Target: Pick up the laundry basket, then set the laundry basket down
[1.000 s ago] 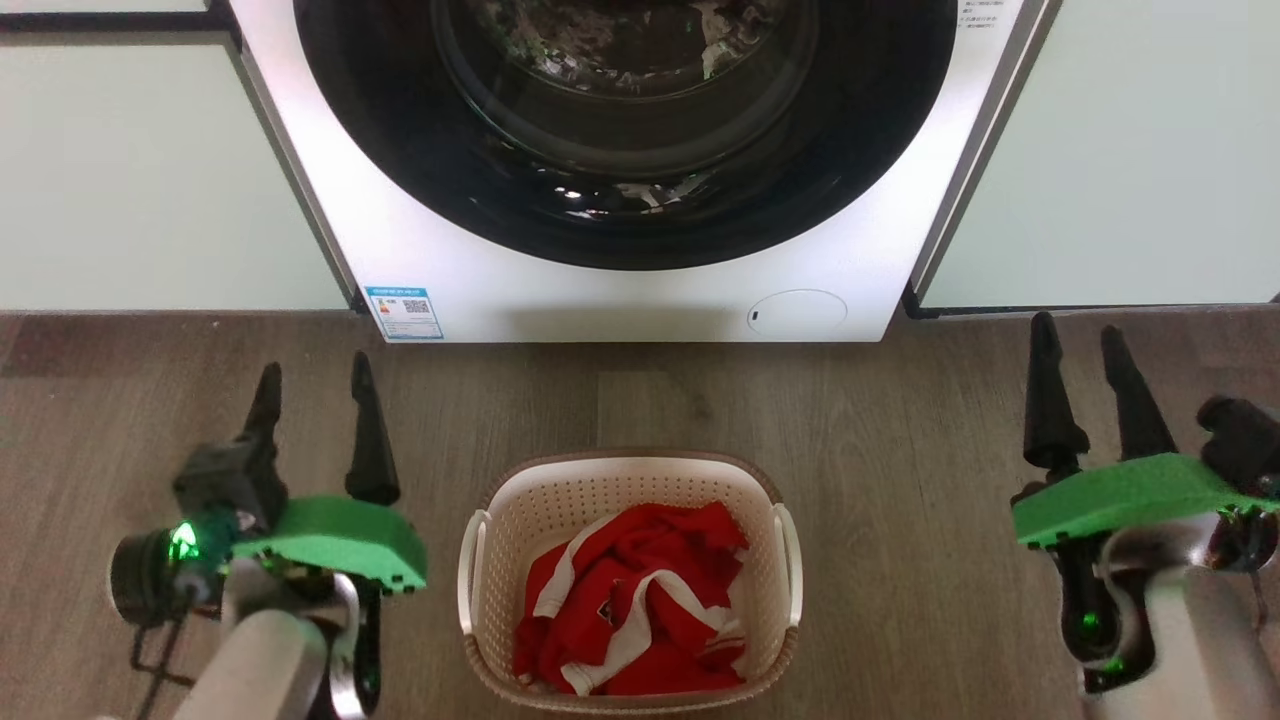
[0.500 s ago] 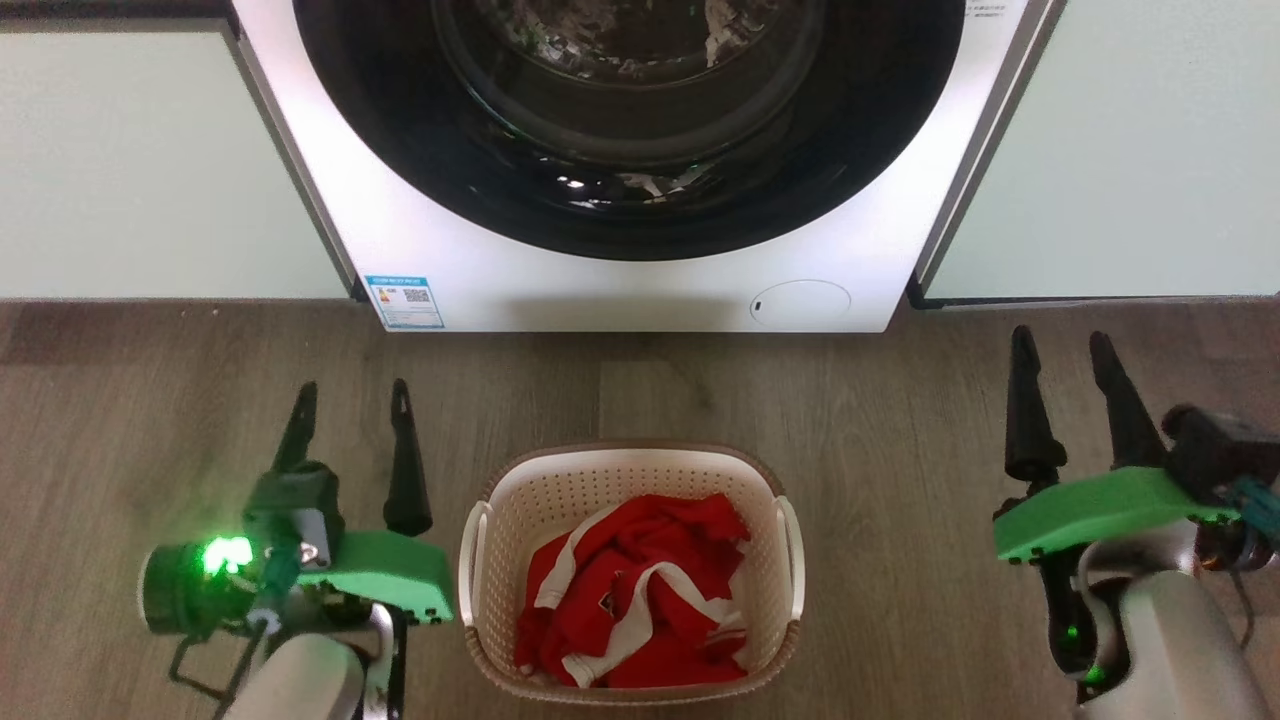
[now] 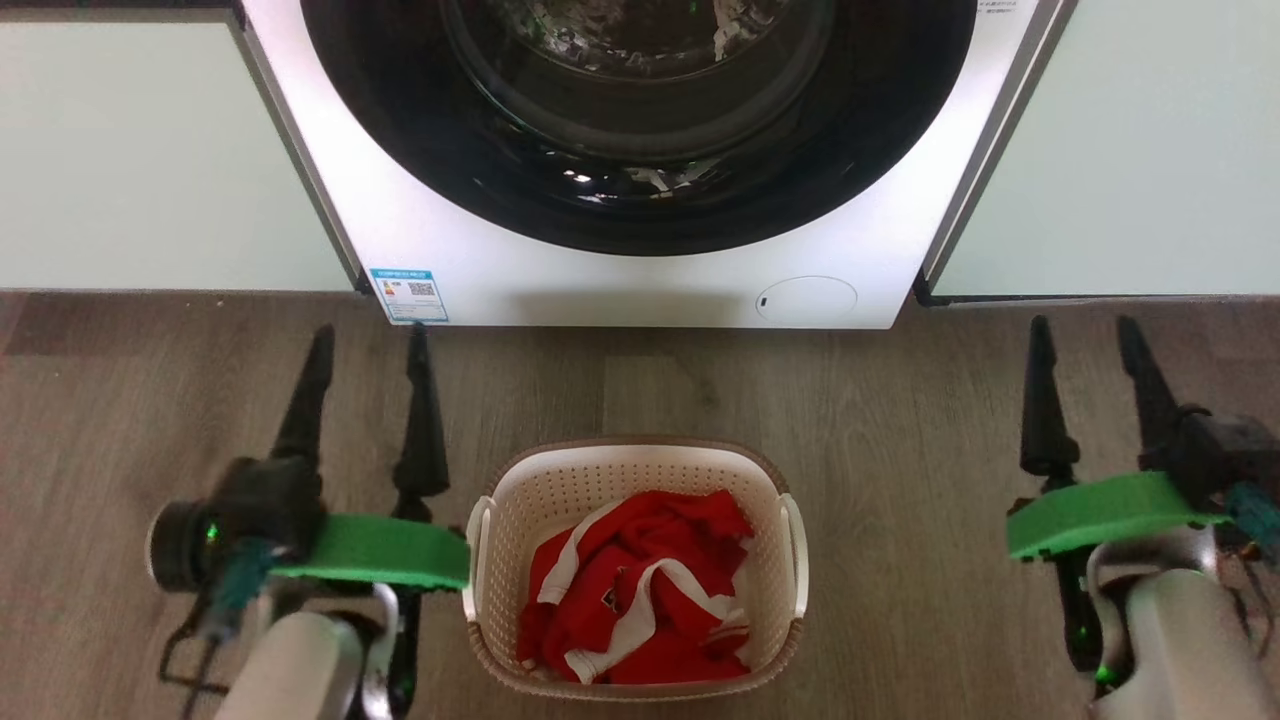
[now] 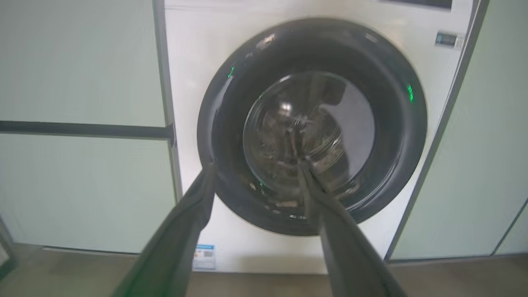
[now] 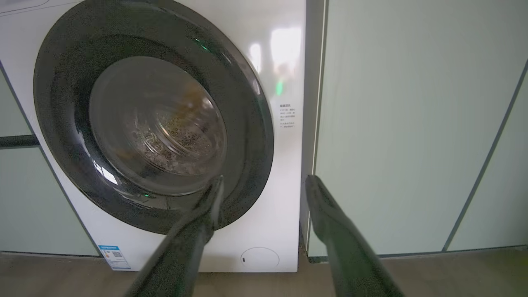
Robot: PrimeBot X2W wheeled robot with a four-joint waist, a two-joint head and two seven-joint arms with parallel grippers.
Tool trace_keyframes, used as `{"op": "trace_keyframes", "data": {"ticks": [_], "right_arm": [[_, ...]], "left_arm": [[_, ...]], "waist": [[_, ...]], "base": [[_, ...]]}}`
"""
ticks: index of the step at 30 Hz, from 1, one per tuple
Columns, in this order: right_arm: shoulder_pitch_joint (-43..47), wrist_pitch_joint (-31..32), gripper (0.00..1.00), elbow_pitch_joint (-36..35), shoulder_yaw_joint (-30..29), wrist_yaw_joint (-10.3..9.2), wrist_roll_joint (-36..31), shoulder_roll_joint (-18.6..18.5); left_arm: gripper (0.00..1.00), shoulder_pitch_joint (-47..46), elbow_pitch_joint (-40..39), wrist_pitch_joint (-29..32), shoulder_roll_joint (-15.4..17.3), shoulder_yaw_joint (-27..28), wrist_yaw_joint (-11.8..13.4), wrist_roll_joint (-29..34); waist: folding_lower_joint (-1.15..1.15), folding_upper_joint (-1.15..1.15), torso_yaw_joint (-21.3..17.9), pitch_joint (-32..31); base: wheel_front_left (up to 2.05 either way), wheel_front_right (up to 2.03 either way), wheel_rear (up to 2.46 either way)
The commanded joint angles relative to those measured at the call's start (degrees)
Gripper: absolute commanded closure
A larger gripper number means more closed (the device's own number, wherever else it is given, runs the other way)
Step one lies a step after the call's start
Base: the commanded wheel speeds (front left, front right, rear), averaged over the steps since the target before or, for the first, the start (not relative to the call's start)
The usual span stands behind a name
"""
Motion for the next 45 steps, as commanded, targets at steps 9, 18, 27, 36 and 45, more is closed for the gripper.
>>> {"op": "trace_keyframes", "data": {"ticks": [9, 18, 27, 36, 45], "right_arm": [[-1.17, -1.94, 0.0, -1.41, -0.66, 0.41, -5.6, -0.74], [-1.28, -1.94, 0.0, -1.41, -0.93, 0.41, -5.29, -0.74], [-1.17, -1.94, 0.0, -1.46, -0.87, 0.41, -5.2, -0.74], [-1.77, -1.94, 0.0, -1.19, -0.95, 0.41, -5.49, -0.74], [-4.4, -1.94, 0.0, 2.42, 0.05, 0.41, -6.49, -0.74]], "left_arm": [[0.0, 2.22, -1.05, -1.78, -7.7, 16.07, -18.19, 1.41], [0.0, 1.79, 1.38, -1.78, -8.3, 18.93, -21.9, -0.49], [0.0, 1.45, 2.85, -1.78, -8.31, 18.25, -22.9, -0.77], [0.0, 1.06, 5.24, -1.78, -8.32, 18.25, -22.47, 0.01], [0.0, -2.33, 11.02, -1.78, -8.32, 17.14, -21.92, 0.55]], "waist": [[0.0, 0.0, -0.34, 0.25], [0.0, 0.0, -0.76, 0.54], [0.0, 0.0, -0.76, 0.81], [0.0, 0.0, -0.78, 2.21], [0.0, 0.0, -0.95, 8.18]], "base": [[0.0, 0.0, 0.0], [0.0, 0.0, 0.0], [0.0, 0.0, 0.0], [0.0, 0.0, 0.0], [0.0, 0.0, 0.0]]}}
